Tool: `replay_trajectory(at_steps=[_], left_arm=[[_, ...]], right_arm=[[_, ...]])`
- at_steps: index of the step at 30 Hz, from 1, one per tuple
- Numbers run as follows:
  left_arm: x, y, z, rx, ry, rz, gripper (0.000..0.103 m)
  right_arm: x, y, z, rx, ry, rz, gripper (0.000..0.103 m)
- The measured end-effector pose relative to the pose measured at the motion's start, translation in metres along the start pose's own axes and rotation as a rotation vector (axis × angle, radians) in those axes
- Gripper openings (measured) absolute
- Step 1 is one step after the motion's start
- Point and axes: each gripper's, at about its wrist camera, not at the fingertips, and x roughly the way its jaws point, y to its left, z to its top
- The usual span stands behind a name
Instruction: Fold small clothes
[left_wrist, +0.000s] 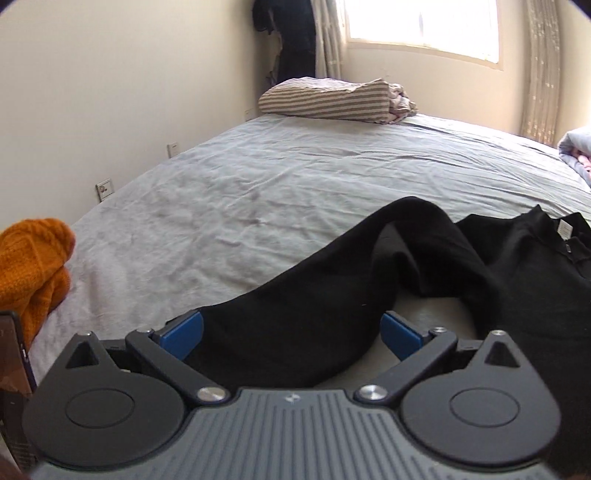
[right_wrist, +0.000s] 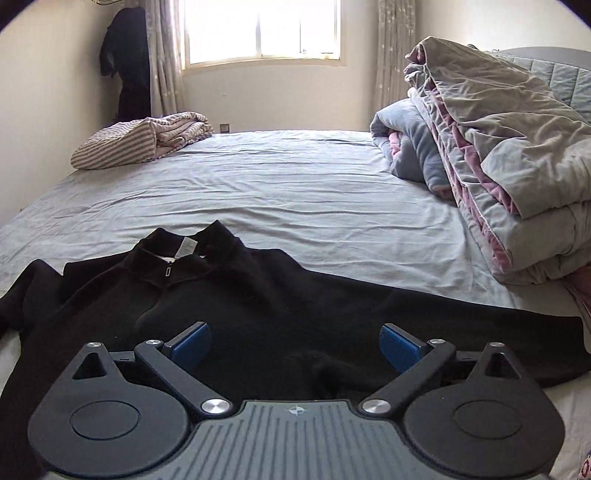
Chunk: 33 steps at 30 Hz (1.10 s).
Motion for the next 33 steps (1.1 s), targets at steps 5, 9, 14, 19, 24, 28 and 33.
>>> replay_trajectory(at_steps=[5,9,14,19,24,28,33], left_arm=[[0.043,0.065,-0.013,-0.158,0.119,0.108,0.069],[0.072,0.096,-0.025,-0.314,0.189,0.074,0.044],[0.070,0.081,-0.006,-0.204,0.134,0.112,0.000],[0.057,0.098,0.048,-0.181,0.037,0.273,0.000],[0.056,0.121,0.086,-0.162,-0.028,0.403,0.000],[0.084,0.126,0.094,-0.127,0.042,0.476,0.002],[0.116,0.111,0.082,-0.050,0.171,0.574,0.033]], right_arm=[[0.006,0.035,-0.002,-0.067,0.021,0.028,0.099],[0.013,0.059,-0.006,-0.099,0.042,0.052,0.099],[0.022,0.076,-0.012,-0.149,0.068,0.047,0.098],[0.033,0.081,-0.014,-0.172,0.090,0.035,0.098],[0.048,0.081,-0.008,-0.168,0.088,0.024,0.098],[0.066,0.086,-0.004,-0.146,0.093,0.030,0.098],[0.086,0.093,0.000,-0.131,0.112,0.051,0.098]])
